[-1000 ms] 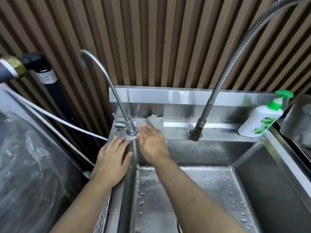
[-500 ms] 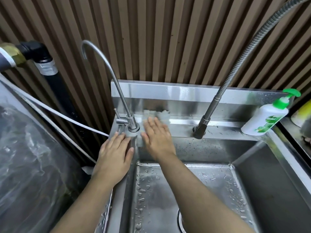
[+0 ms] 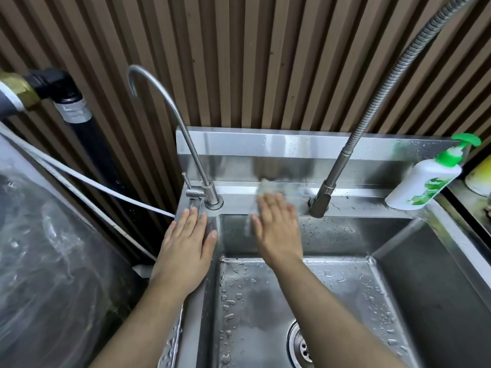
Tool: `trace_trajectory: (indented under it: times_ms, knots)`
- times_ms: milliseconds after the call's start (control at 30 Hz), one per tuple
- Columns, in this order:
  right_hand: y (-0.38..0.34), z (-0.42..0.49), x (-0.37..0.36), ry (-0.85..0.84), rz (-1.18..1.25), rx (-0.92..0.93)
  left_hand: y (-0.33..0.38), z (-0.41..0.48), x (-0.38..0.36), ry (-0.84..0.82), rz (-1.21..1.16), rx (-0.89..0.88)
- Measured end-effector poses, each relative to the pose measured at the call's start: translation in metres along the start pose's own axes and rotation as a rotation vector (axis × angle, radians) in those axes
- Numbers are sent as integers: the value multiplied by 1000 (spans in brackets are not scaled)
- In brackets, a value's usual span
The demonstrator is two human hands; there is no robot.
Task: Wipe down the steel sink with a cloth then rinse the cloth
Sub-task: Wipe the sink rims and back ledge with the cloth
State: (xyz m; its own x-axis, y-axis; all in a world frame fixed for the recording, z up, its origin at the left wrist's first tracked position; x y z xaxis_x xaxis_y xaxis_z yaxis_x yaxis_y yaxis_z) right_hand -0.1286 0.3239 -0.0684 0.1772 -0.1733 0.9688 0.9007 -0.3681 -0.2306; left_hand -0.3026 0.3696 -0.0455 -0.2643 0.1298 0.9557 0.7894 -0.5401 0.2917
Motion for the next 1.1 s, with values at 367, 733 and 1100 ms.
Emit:
trace_trajectory:
  times_ms: [367, 733, 1100]
  knots:
    - [-13, 21, -4, -53, 12, 2, -1, 3, -2, -27, -39, 21]
    - [5, 22, 8, 40, 133, -522, -3, 1, -1, -3, -84, -2]
    - [14, 40, 11, 44, 236, -630, -4, 5, -2, 13, -100, -9]
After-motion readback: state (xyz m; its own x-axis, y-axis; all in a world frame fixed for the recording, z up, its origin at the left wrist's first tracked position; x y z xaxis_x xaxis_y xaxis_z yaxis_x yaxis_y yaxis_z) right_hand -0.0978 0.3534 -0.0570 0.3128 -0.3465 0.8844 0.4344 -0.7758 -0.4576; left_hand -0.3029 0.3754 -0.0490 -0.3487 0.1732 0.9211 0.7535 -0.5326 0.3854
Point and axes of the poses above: each hand's wrist, its own z-axis towards the middle knuckle, its own x-axis out of the back of the hand, y = z × x, the point moved 5 cm from there along z, towards the middle knuckle, and after that the axes turned 4 degrees about -y, right-handed, at the moved point
